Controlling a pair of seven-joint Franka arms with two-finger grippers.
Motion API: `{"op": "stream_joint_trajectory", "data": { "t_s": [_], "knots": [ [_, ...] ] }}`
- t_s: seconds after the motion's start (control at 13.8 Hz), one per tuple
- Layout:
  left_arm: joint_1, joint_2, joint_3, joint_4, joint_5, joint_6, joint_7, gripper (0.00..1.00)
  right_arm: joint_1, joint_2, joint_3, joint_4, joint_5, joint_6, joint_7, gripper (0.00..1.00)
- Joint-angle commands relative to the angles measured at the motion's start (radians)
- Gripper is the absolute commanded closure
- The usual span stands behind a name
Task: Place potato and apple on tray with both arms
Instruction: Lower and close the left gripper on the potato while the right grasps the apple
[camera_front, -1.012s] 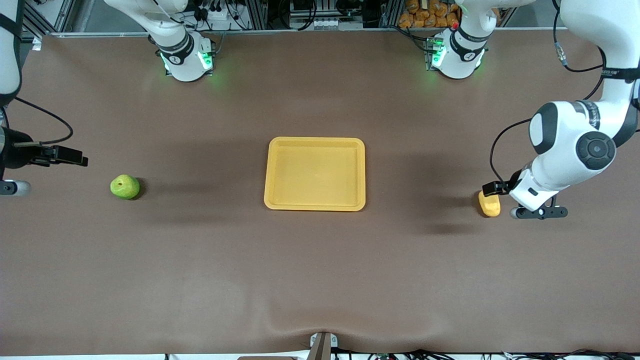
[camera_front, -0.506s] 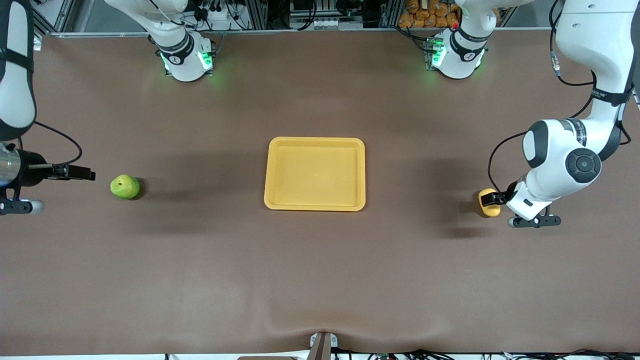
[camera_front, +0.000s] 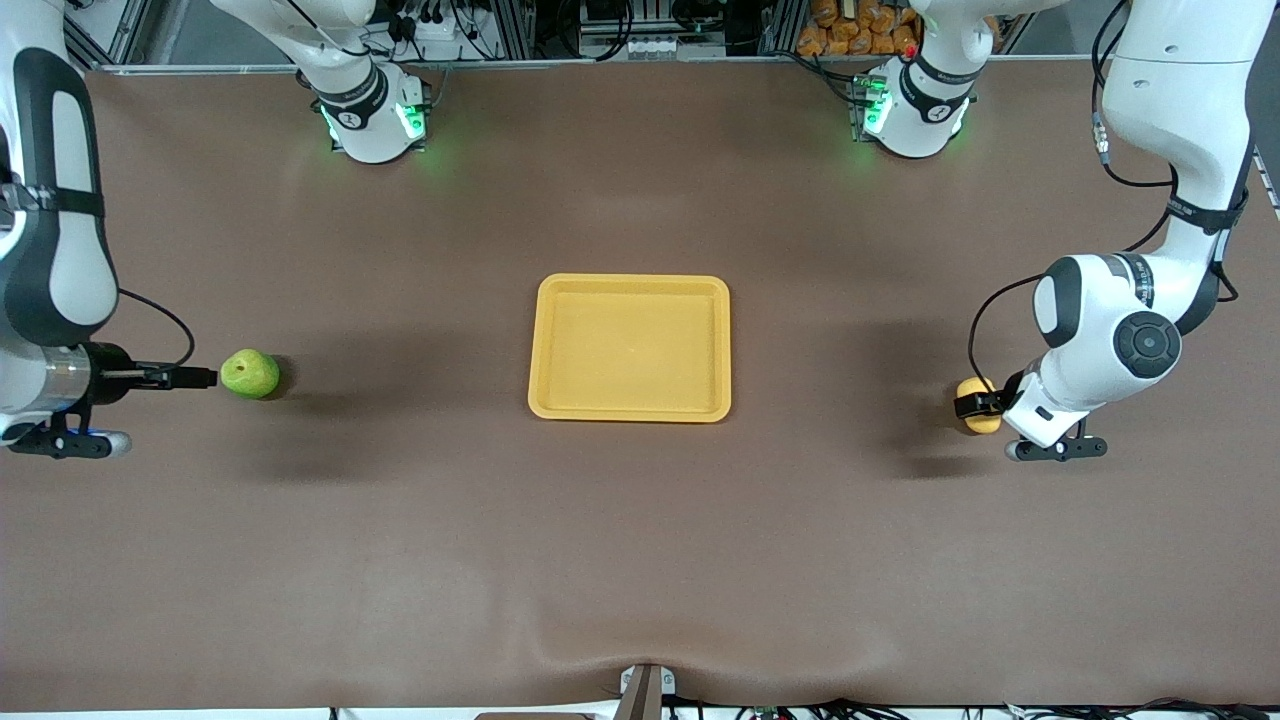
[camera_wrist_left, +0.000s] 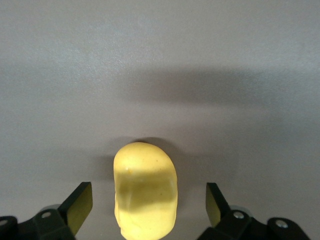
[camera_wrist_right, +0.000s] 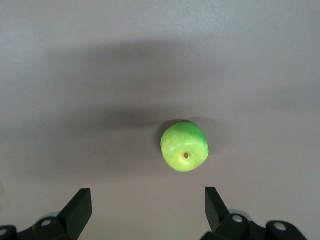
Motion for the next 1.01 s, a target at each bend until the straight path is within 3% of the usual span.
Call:
{"op": "stream_joint_trajectory", "data": {
  "t_s": [0.0,0.22,0.29,0.43,0.58,0.8,0.94],
  "knots": [
    [0.010,0.027,-0.002,0.002,0.021,0.030,-0.007,0.00,-0.015,-0.017,0.015,-0.065,-0.011,0.052,-0.006,0.00],
    [0.028,0.044,0.000,-0.002,0.021,0.069,-0.005,0.00,-0.015,-0.019,0.014,-0.125,-0.020,0.114,-0.008,0.00],
    [0.036,0.045,-0.002,-0.008,0.027,0.078,-0.003,0.13,-0.015,-0.020,0.014,-0.149,-0.035,0.146,-0.008,0.00],
    [0.036,0.047,-0.002,-0.009,0.027,0.078,-0.003,0.50,-0.023,-0.027,0.014,-0.203,-0.043,0.209,-0.008,0.00],
    [0.036,0.047,-0.003,-0.009,0.027,0.076,-0.002,0.75,-0.024,-0.030,0.014,-0.228,-0.045,0.223,-0.008,0.00],
    [0.034,0.030,-0.008,-0.009,0.027,0.061,-0.002,0.97,-0.036,-0.030,0.014,-0.255,-0.058,0.238,-0.008,0.00],
    [0.031,0.006,-0.014,-0.001,0.027,0.011,-0.005,1.00,-0.050,-0.033,0.014,-0.301,-0.058,0.298,-0.011,0.00]
  ]
}}
